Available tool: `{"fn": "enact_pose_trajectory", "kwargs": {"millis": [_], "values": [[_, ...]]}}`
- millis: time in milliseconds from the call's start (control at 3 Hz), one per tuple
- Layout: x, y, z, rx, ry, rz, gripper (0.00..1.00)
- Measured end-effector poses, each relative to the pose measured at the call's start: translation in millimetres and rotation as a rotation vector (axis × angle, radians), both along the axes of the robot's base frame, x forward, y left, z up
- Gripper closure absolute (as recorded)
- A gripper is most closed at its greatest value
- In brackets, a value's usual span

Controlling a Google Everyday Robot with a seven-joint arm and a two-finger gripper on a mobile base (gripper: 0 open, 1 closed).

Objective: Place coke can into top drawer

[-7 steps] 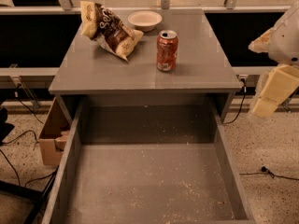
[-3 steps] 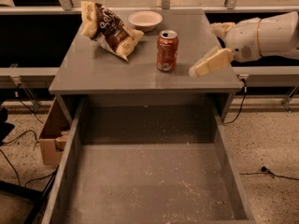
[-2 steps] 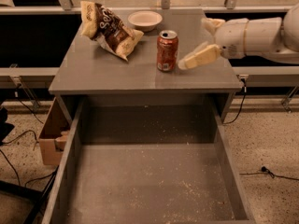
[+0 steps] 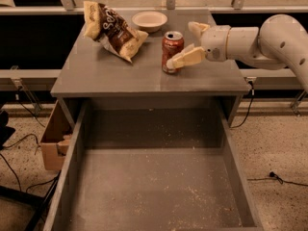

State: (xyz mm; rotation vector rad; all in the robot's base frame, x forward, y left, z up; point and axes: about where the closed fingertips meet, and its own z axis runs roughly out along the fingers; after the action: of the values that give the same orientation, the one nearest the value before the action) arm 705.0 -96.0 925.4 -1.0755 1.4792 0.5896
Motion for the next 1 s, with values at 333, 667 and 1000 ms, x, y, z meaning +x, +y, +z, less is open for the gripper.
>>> {"fn": "enact_pose_trajectory", "kwargs": {"millis": [333, 667, 1000], "values": [[12, 29, -13, 0.04, 0.046, 0.058, 0.0], [21, 47, -16, 0.064, 0.055, 0.086, 0.17], [29, 56, -17, 0.086, 0.058, 0.096, 0.39]]}}
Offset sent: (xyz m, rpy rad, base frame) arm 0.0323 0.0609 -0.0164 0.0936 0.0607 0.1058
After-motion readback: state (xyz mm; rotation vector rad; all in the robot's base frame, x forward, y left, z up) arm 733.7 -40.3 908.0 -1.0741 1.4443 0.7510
